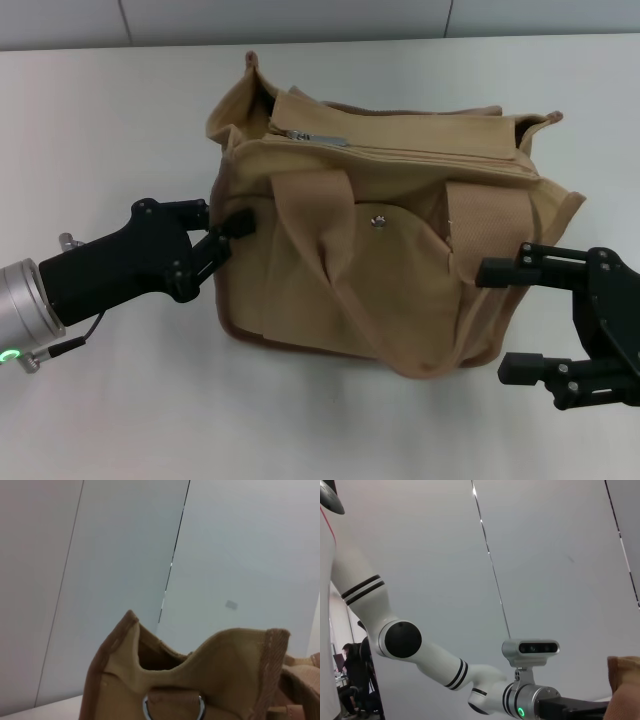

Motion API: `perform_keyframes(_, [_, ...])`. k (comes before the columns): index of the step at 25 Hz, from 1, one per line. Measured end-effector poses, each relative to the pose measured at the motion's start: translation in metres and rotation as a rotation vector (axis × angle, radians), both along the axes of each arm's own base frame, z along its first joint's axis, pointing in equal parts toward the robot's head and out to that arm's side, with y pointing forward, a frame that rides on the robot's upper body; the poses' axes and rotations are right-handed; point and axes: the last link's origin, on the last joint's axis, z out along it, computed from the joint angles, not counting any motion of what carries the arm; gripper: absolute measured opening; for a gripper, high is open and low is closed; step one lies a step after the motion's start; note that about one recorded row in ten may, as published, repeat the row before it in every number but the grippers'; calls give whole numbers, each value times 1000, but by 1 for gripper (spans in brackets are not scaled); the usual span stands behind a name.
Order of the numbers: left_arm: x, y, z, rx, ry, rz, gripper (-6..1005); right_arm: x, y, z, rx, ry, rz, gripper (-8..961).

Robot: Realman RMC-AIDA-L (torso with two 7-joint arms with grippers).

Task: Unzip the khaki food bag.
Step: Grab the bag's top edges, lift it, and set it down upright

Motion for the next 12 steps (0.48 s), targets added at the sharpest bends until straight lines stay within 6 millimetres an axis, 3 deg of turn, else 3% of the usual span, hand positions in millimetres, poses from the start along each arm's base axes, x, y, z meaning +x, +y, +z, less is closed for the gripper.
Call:
perform_keyframes(3, [0,0,0,1,0,-1,207,0,0,0,0,0,0,789])
perform_keyframes(9, [2,4,3,44,4,-20,55,0,2,-2,5,-4,-5,788])
perform_keyframes(12, [3,11,12,97,-6,-22,55,-1,2,-2,5,-4,-5,788])
